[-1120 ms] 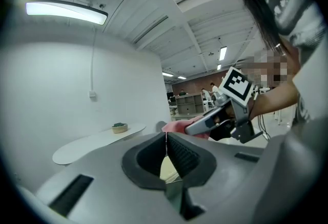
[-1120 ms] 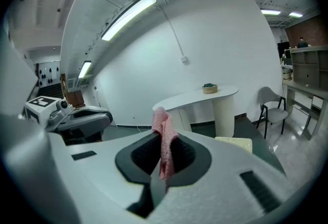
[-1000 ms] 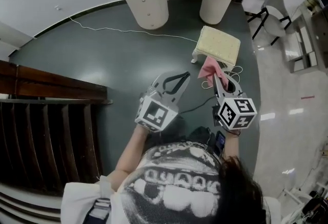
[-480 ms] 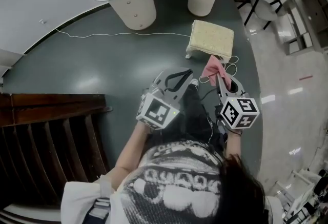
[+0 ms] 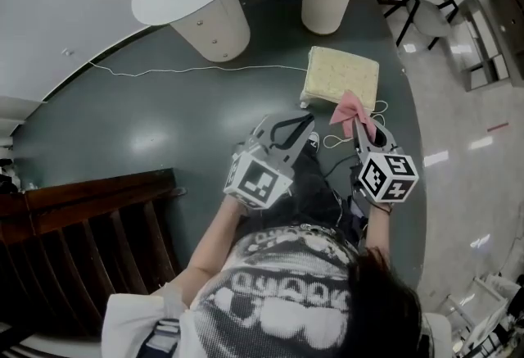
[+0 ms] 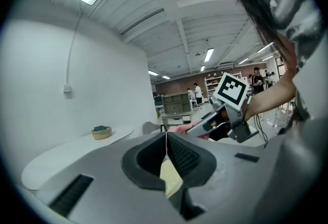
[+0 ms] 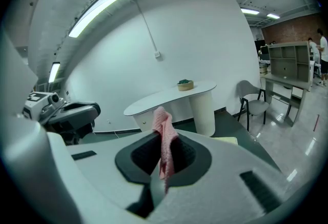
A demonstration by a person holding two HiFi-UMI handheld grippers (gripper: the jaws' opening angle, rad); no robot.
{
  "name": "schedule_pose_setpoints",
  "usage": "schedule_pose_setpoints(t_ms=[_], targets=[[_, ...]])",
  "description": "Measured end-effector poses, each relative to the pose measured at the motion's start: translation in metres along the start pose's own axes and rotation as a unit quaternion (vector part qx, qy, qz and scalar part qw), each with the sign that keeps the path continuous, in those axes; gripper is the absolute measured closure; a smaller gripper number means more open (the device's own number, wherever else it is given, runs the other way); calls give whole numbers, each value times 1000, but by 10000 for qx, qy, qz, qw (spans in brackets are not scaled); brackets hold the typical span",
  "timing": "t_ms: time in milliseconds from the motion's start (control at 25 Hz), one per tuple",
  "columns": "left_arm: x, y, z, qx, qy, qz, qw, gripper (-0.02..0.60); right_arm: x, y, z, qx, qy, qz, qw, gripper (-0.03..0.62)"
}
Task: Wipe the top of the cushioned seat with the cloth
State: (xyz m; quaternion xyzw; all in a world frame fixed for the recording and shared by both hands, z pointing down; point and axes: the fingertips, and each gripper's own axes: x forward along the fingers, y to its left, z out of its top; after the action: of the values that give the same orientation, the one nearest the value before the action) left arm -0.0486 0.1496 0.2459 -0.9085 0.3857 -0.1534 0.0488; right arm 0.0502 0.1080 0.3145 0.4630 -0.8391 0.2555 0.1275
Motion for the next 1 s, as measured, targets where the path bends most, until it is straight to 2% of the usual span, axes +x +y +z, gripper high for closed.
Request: schedule_pose_setpoints(t_ms=[280,440,720,1000], targets=[[88,67,-2,164,162,-45,9997,575,77,-68,43,47,182,-52,9998,580],[127,94,-4,219,253,-73,9994,575,115,-91,55,42,293,14,9996,580],[159,112,-16,385,529,-258,9975,575,150,-109,51,69,551,97,9984,580],[180,131,-30,642,622,-509,9947,575,184,-130,42,36,778,-13,9970,580]])
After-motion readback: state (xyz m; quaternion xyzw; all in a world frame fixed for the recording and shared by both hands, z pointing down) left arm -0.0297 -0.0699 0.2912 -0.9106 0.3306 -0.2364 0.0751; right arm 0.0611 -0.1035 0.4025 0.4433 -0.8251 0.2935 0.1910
